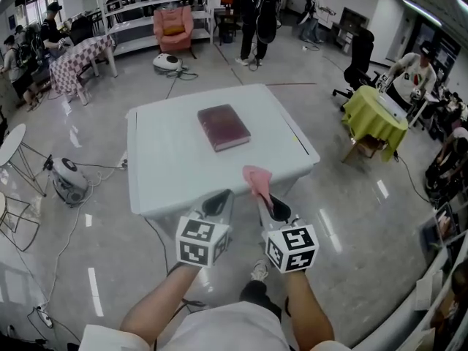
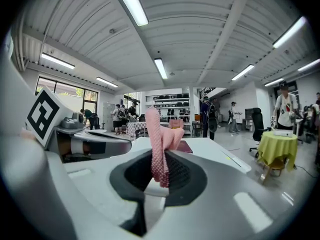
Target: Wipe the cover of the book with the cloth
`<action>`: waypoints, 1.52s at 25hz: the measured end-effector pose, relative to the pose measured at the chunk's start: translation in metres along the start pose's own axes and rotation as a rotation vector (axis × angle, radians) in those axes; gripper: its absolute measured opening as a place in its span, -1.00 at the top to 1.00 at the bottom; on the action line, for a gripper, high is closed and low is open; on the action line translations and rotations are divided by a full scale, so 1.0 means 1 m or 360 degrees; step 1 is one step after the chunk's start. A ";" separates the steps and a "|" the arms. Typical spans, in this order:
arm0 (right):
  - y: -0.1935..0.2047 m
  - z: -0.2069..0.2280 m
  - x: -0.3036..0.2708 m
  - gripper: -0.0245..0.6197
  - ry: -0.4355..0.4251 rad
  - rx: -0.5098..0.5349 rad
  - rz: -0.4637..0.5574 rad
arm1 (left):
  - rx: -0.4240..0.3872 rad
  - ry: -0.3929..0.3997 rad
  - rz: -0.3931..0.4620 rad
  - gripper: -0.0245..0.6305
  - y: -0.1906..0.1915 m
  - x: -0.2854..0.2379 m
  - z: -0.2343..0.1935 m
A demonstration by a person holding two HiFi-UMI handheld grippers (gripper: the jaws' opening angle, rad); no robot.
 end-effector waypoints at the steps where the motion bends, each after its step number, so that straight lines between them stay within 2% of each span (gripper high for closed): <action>1: -0.002 0.007 -0.010 0.80 -0.0013 -0.0002 -0.0005 | -0.0004 -0.0017 -0.0007 0.91 -0.003 -0.010 -0.005; 8: -0.009 0.064 -0.079 0.80 -0.0144 -0.0016 -0.0037 | 0.0051 -0.0139 -0.0048 0.91 -0.013 -0.087 -0.034; 12: -0.006 0.084 -0.116 0.80 -0.0243 0.0007 -0.0077 | 0.0117 -0.0213 -0.0073 0.91 -0.010 -0.122 -0.053; 20: -0.012 0.133 -0.176 0.80 -0.0401 0.0032 -0.0109 | 0.0161 -0.0381 -0.0084 0.91 -0.021 -0.180 -0.076; 29: -0.017 0.153 -0.222 0.80 -0.0606 0.0088 -0.0093 | 0.0127 -0.0608 -0.0077 0.91 -0.035 -0.198 -0.093; 38: -0.031 0.144 -0.258 0.80 -0.0736 0.0254 -0.0041 | 0.0124 -0.0722 -0.0005 0.91 -0.050 -0.195 -0.119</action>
Point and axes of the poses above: the fingertips, and each gripper's own axes: x backward along the fingers, z to its right, y out of its underside, the point moved 3 cm from there along x, backward along the fingers, and after that the axes turned 13 degrees about y, right-handed, at the moved point
